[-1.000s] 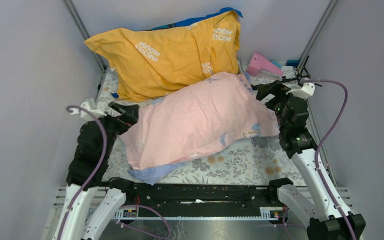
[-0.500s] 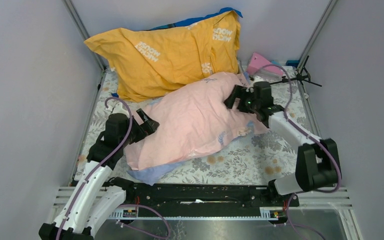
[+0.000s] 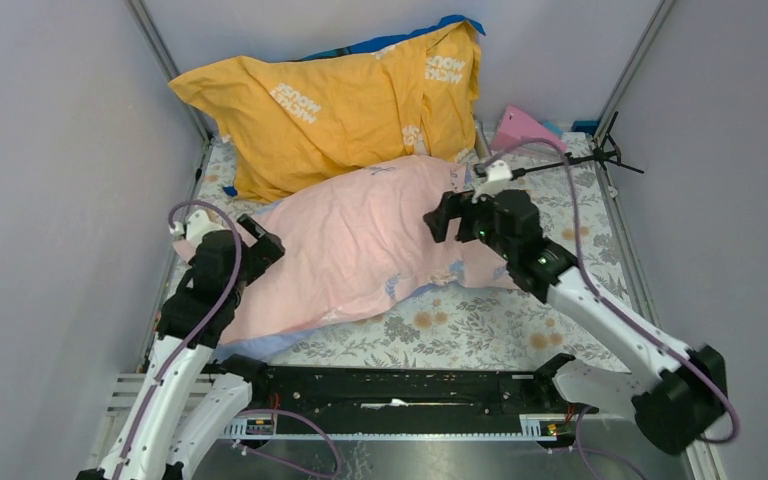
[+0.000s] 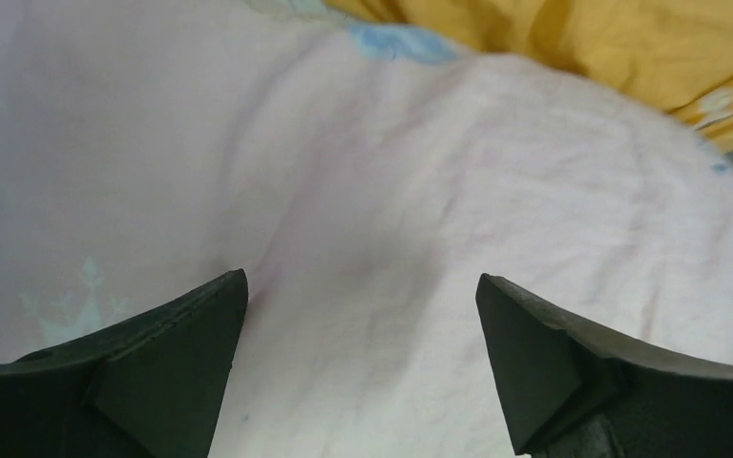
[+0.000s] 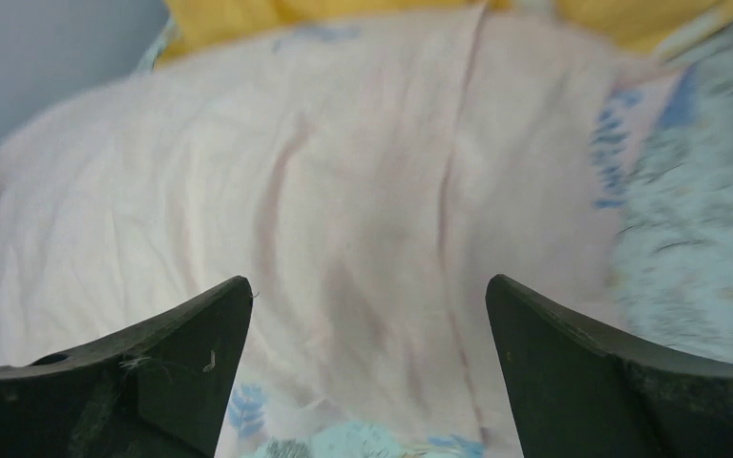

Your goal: Remove the pillowcase from the pillow

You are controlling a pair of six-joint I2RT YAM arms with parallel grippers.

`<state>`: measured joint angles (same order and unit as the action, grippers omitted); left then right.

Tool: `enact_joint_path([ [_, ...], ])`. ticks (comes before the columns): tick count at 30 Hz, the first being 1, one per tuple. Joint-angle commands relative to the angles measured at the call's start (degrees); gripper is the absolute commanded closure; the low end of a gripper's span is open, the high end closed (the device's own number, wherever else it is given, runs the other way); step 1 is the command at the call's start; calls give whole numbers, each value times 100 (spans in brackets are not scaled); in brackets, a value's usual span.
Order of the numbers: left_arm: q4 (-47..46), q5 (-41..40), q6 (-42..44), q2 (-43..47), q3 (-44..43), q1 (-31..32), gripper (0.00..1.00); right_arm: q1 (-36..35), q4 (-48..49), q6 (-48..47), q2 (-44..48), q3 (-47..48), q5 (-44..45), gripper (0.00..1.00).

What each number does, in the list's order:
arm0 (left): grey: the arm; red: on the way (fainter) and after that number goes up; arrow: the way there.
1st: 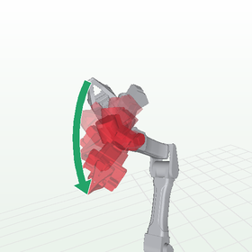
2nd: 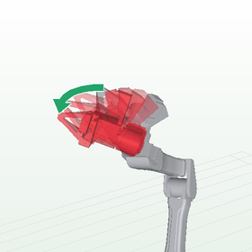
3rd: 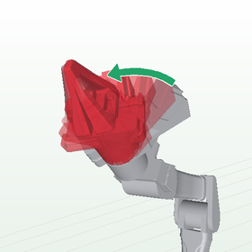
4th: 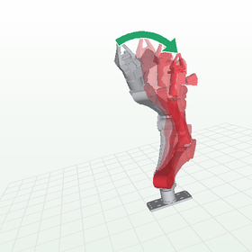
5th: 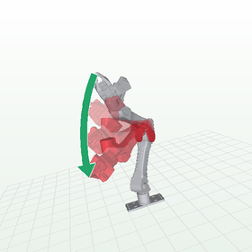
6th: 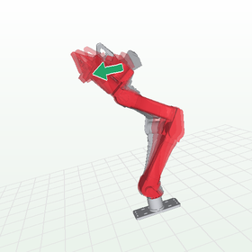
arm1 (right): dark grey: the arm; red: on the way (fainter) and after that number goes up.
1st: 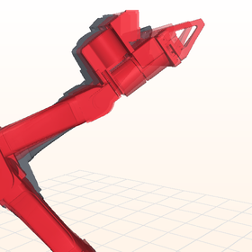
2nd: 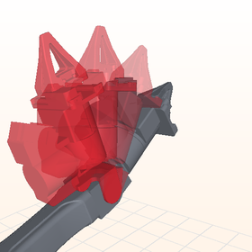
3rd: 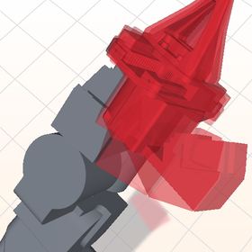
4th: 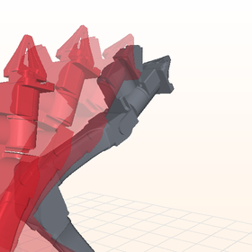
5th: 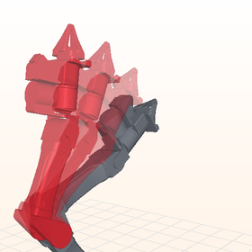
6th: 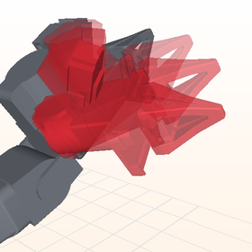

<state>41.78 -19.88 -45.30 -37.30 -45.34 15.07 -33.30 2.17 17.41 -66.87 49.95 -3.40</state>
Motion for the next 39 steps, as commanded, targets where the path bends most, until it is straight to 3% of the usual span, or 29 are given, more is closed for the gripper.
enact_joint_path([
  [1, -23, -50, 171, 353, -685, 31, 1, -36, 83, -511, 850, -46, 2204, 0],
  [5, -706, 1592, 996, 560, -1021, 31, 1, 36, -901, -485, 411, 485, 3250, 0],
  [7, -873, 2142, 1014, 561, -1065, 31, 1, 179, -1129, -256, 214, 580, 3085, 0],
  [13, -804, 2562, 578, 409, -607, 31, 1, 1300, -319, 792, -342, -15, 181, 0],
  [17, -646, 2681, 495, 358, -13, 31, 1, 1396, -48, 978, -957, 135, -945, 2],
  [24, -1105, 2722, -178, 165, 1229, 23, 1, 1396, 281, 1063, -999, -260, -1392, 39],
  [30, -2304, 2038, -790, 133, 1887, 22, 1, 1396, 178, 1147, -107, -921, -1403, 97],
  [34, -3860, 2106, -880, -206, 2390, 31, 1, 1394, -263, 1052, 706, -1133, -1052, 100],
  [39, -5692, 1770, -806, -1100, 2655, 31, 4, 1392, -639, 1178, 1502, -1207, -1369, 100],
])
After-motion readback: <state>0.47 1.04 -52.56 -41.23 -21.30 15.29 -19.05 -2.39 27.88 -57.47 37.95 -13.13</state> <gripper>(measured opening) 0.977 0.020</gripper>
